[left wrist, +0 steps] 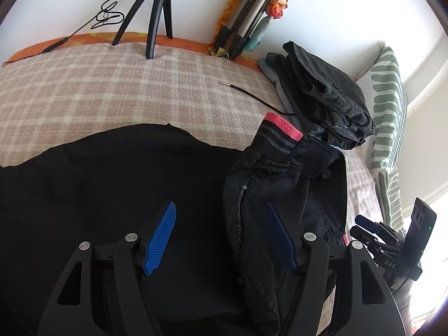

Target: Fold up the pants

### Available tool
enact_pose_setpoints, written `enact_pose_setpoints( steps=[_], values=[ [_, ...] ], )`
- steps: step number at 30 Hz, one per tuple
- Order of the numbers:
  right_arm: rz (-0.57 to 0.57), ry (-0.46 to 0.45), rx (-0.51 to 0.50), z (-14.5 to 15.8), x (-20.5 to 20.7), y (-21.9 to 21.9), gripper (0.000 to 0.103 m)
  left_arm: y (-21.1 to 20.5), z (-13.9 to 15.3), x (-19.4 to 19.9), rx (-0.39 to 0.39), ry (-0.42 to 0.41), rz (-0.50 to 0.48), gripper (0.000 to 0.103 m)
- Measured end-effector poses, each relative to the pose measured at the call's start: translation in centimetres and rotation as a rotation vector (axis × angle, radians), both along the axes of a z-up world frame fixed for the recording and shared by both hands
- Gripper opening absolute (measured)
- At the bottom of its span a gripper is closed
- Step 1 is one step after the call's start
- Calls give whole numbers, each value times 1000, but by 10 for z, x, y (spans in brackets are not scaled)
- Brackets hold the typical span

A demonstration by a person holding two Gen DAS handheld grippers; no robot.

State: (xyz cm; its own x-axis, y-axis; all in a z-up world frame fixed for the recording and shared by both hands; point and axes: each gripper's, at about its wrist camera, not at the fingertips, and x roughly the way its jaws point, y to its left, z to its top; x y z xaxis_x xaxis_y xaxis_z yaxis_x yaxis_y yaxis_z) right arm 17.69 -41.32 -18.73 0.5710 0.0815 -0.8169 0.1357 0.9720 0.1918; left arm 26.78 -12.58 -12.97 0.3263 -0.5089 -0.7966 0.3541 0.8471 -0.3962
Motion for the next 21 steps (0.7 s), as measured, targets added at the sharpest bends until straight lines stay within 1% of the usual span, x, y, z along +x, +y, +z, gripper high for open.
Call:
enact_pose_setpoints(
  steps=[2,5,7,8,9,10,12,13,14,15,16,17,18,21],
  values=[
    [4,20,32,-6,1,-2,59,-3,-9,5,-4,30,4,66],
    [18,39,57,-12,2,-2,57,-5,-21,9,-45,76,18,66],
    [26,48,79,-15,4,-1,51,-9,-25,9,-64,90,10,66],
    [28,55,88,-17,5,-2,49,-13,-26,8,-60,84,1,66],
    [25,62,86,-19,7,-2,44,-16,-26,8,-52,77,-6,65],
    [20,71,85,-21,8,-3,41,-20,-26,7,-44,70,-12,63],
    [8,80,107,-25,10,-7,36,-27,-26,5,-34,55,-32,56],
    [5,76,119,-25,9,-9,33,-31,-26,4,-24,47,-46,42],
    [1,77,124,-25,9,-11,28,-35,-25,3,-11,35,-57,24],
    [-6,73,133,-25,8,-14,22,-39,-24,1,5,16,-66,18],
    [-17,70,148,-25,7,-17,20,-42,-21,-1,25,-12,-73,14],
    [-28,66,170,-26,6,-21,15,-45,-17,-5,31,-39,-85,9],
    [-39,64,193,-27,5,-25,12,-48,-12,-9,27,-62,-98,8],
    [-58,56,258,-27,4,-34,10,-62,9,-28,31,-146,-165,6]
  ],
)
